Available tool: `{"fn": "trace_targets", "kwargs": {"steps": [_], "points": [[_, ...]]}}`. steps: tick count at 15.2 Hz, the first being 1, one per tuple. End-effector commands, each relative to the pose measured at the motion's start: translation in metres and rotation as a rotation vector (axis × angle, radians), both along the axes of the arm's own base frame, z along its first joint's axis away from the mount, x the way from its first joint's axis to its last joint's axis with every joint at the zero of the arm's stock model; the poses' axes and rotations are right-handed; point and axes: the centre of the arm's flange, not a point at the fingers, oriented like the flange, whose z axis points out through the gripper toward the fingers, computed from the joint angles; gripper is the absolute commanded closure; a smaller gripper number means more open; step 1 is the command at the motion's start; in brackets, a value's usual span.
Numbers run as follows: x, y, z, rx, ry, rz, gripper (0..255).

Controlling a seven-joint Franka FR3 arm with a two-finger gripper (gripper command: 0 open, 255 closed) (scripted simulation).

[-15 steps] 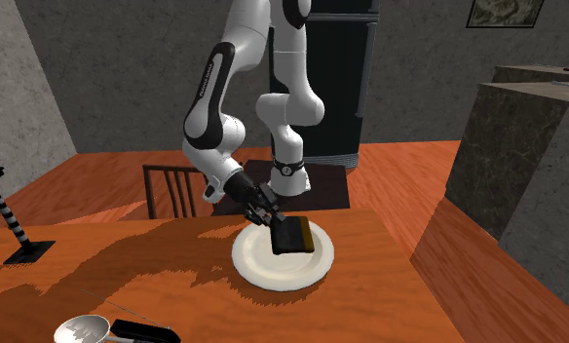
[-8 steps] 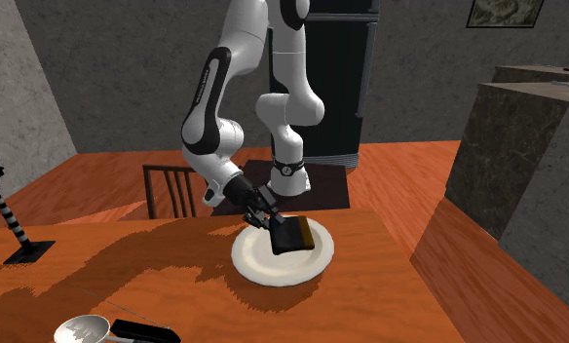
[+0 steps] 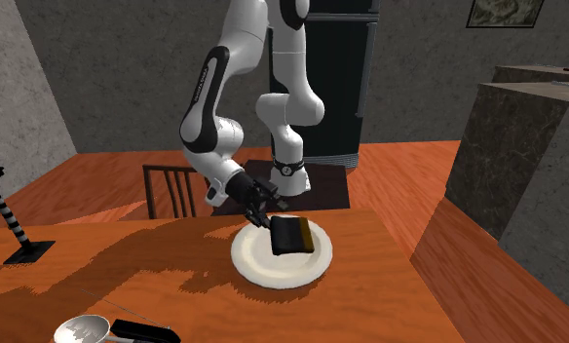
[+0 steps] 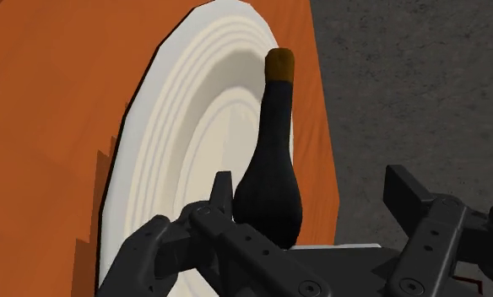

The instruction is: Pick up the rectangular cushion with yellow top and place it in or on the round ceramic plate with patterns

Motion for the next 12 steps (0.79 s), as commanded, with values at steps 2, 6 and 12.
{"fn": "trace_targets", "kwargs": {"steps": [2, 6, 12], "points": [[-0.006, -0.014, -0.008, -0.099, 0.051, 0.019, 0], [-0.020, -0.044, 0.009, -0.099, 0.051, 0.019, 0], [-0.020, -0.044, 0.009, -0.099, 0.051, 0.019, 0]]}}
